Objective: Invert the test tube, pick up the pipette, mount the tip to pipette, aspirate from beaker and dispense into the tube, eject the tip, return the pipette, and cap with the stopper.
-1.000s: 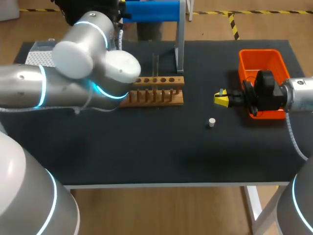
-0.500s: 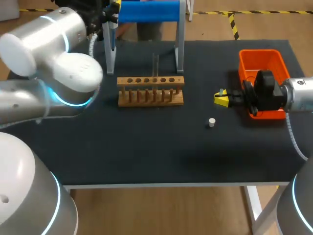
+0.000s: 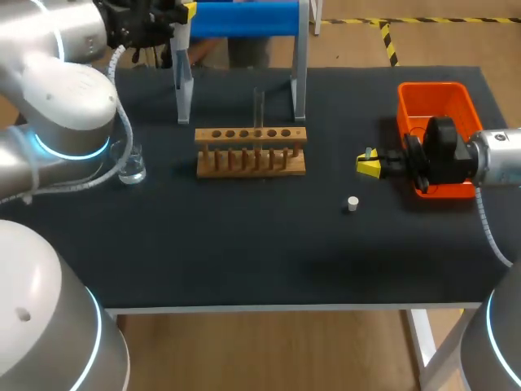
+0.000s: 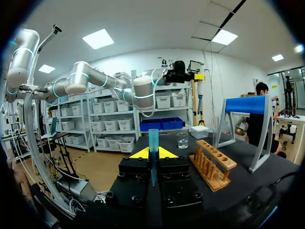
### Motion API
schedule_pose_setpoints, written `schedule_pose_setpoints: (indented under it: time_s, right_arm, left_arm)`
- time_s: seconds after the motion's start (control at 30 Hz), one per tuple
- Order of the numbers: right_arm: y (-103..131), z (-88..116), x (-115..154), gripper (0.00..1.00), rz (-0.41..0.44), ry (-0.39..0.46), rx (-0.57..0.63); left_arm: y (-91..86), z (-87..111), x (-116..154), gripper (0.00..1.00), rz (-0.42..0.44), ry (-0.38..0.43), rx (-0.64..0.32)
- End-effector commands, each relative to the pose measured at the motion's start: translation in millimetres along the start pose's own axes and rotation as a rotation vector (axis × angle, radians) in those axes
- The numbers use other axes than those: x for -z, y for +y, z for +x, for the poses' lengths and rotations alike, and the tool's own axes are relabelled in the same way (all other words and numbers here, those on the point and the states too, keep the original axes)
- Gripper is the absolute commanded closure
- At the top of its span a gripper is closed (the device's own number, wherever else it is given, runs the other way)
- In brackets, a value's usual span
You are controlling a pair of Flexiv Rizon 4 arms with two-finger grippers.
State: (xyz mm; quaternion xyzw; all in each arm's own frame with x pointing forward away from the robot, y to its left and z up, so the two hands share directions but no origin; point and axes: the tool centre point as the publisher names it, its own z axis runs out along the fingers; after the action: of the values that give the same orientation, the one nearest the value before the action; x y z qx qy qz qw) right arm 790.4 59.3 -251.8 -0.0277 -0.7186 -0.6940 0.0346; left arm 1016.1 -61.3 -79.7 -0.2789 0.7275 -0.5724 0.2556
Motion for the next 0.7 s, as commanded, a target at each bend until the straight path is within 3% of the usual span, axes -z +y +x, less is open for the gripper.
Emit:
schedule_pose_setpoints:
  time_s: [0.03,0.33,0.7]
  right_arm:
    - [0,1,0,1.00,0.002,-0.002,0.000]
    - [0,1,0,1.00,0.002,-0.002,0.000]
    - [0,1,0,1.00,0.002,-0.002,0.000]
  left_arm:
    - [8.4,22.8,30,1.00,0.096,0.252,-0.012]
    - [-6.2,77.6,48,1.00,0.161,0.375,-0.025]
    - [-26.9,136.7,53,1.00,0.128,0.421,-0.065]
